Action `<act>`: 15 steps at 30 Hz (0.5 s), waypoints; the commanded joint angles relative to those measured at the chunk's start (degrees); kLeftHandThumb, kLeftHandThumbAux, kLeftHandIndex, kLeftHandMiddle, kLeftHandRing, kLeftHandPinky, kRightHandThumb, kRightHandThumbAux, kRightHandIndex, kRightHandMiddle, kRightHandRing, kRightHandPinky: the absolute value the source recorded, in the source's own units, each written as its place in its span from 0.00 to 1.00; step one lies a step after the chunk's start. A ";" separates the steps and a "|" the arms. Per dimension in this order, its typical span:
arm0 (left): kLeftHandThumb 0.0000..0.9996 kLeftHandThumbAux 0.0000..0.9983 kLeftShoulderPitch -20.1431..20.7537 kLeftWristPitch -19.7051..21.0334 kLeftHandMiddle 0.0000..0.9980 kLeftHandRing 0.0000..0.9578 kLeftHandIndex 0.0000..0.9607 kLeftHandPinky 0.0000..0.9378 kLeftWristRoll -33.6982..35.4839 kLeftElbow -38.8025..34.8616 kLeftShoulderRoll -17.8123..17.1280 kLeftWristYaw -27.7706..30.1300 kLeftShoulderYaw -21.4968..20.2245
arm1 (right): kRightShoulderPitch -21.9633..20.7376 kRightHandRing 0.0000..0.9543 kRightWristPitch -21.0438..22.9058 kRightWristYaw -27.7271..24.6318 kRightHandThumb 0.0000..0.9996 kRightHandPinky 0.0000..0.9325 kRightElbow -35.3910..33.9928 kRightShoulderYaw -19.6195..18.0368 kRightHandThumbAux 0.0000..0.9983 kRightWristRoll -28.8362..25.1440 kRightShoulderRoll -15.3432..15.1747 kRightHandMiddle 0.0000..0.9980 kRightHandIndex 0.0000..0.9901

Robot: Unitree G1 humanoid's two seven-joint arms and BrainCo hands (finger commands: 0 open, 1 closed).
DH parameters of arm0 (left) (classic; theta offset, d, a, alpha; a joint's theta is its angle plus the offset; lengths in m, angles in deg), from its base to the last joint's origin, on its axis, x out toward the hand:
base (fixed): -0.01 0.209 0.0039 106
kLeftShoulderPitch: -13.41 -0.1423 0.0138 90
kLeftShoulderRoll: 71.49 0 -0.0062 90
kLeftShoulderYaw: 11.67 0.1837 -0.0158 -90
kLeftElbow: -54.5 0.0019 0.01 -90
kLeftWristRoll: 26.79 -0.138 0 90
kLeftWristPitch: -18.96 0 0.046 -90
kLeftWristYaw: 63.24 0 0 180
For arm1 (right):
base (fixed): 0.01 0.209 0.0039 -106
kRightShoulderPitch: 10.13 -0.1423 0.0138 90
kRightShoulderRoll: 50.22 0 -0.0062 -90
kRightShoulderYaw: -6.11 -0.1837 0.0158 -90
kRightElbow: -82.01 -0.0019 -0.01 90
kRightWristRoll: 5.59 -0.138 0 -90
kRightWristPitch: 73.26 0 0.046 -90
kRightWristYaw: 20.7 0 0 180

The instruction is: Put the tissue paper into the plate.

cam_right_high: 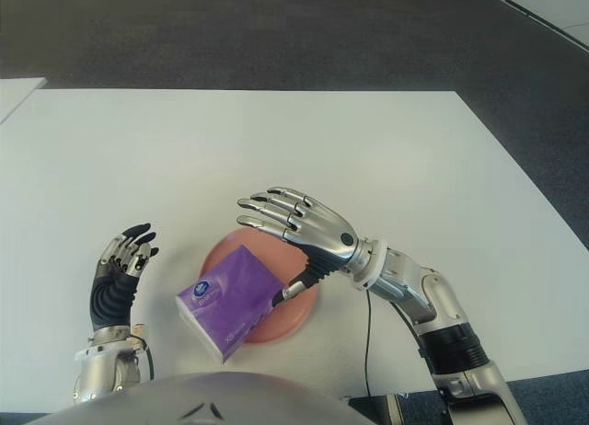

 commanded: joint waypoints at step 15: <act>0.29 0.59 -0.48 0.30 0.24 0.25 0.28 0.29 0.79 0.46 0.90 0.06 -0.02 | -4.96 0.00 20.07 -15.54 0.21 0.04 3.17 -4.12 0.34 -29.60 2.38 0.00 0.00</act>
